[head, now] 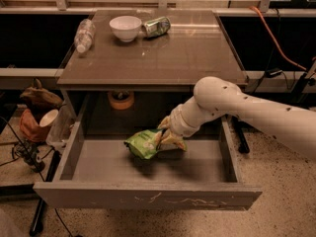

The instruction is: Place green rice chip bag into top drawer

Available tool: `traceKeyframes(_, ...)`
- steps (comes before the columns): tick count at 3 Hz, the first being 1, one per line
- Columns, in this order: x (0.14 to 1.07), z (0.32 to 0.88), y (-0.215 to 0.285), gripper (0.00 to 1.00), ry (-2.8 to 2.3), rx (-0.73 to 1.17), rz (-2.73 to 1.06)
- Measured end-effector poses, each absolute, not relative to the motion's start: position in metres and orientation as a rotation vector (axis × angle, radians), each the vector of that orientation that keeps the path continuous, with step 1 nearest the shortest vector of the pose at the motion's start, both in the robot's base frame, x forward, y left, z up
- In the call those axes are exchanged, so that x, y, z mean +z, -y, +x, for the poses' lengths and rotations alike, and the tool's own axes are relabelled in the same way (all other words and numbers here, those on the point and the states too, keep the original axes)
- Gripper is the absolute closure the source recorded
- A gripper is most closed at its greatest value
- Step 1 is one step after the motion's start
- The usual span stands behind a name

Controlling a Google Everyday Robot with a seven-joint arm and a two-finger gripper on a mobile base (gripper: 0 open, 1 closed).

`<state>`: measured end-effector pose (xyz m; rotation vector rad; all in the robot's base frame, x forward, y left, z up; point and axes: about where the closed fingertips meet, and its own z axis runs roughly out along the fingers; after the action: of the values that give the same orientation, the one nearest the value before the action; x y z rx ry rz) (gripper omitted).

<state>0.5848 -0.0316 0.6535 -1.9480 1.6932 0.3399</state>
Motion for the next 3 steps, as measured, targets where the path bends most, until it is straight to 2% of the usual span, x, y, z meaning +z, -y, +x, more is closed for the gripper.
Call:
traceKeyframes(1, 0.6463, 0.5807, 0.0278, 1.00, -1.680, 0.381, -1.963)
traceKeyframes(2, 0.6461, 0.5806, 0.0278, 0.82, -1.680, 0.382, -1.963)
traceKeyframes(3, 0.6461, 0.5806, 0.0278, 0.59, -1.680, 0.382, -1.963)
